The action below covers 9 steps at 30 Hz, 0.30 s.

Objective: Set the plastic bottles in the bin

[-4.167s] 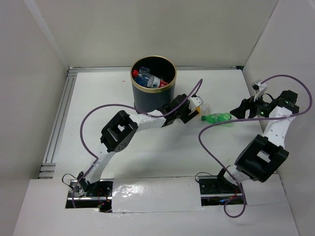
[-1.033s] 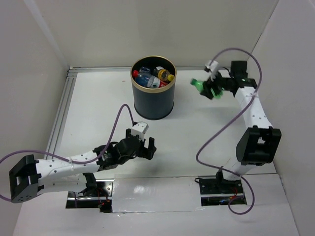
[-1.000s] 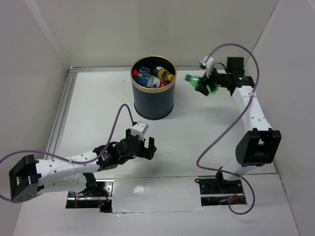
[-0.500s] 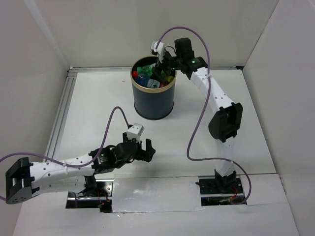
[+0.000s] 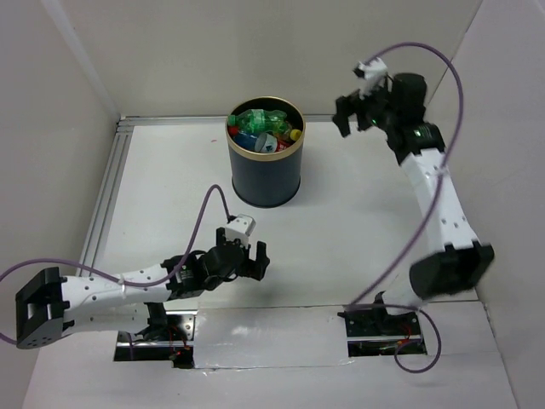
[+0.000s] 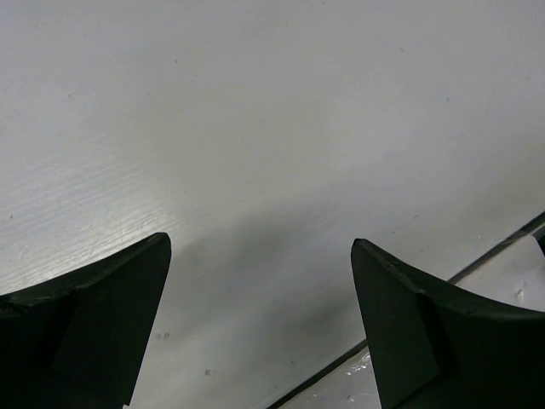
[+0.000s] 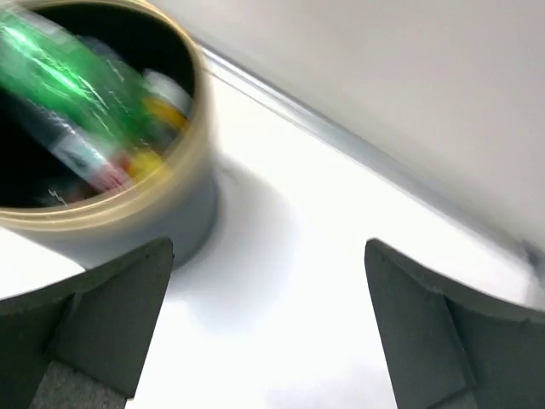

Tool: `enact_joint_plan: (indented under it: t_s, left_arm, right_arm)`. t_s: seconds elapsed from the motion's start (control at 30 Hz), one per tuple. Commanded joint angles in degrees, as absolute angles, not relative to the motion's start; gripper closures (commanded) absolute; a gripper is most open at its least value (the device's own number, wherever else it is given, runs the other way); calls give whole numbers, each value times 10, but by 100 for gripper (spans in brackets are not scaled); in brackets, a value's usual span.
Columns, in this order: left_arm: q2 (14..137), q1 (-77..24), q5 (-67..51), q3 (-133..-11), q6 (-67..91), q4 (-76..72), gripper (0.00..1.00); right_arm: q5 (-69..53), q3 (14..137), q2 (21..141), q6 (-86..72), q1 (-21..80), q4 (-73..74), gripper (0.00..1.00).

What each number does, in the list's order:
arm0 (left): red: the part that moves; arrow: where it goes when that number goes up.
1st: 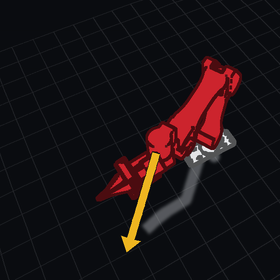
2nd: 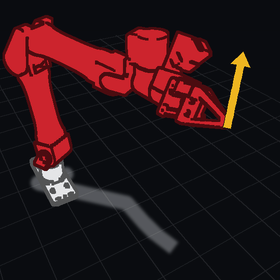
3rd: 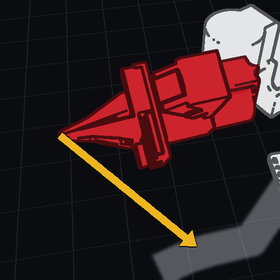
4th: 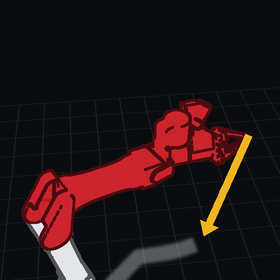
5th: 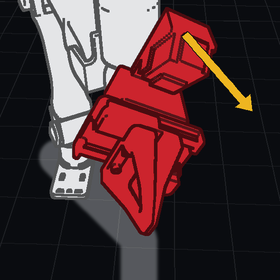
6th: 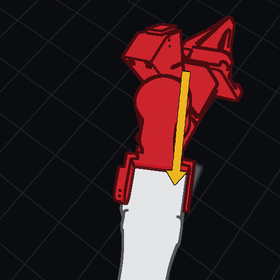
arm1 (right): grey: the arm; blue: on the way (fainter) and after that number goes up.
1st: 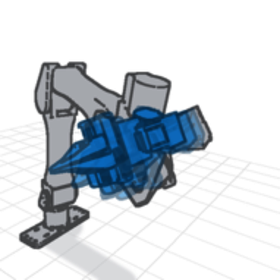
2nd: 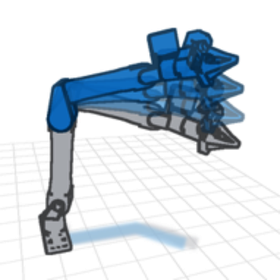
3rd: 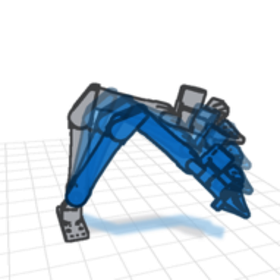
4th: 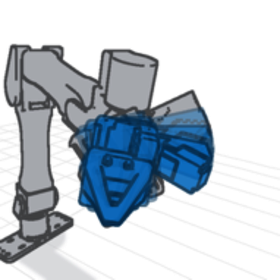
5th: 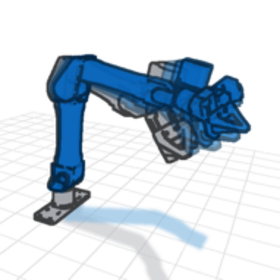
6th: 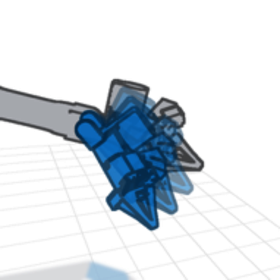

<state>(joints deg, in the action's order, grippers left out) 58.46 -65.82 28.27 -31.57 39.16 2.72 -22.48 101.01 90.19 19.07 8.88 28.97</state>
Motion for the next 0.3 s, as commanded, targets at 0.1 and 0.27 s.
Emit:
enact_joint_plan:
  t_s: [0.1, 0.27]
  left_arm:
    - [608, -645, 273, -366, 331, -32, 0]
    - [613, -586, 223, -382, 320, -32, 0]
  right_arm:
    - [6, 666, 677, 127, 70, 251, 0]
    - [1, 478, 485, 106, 5, 227, 0]
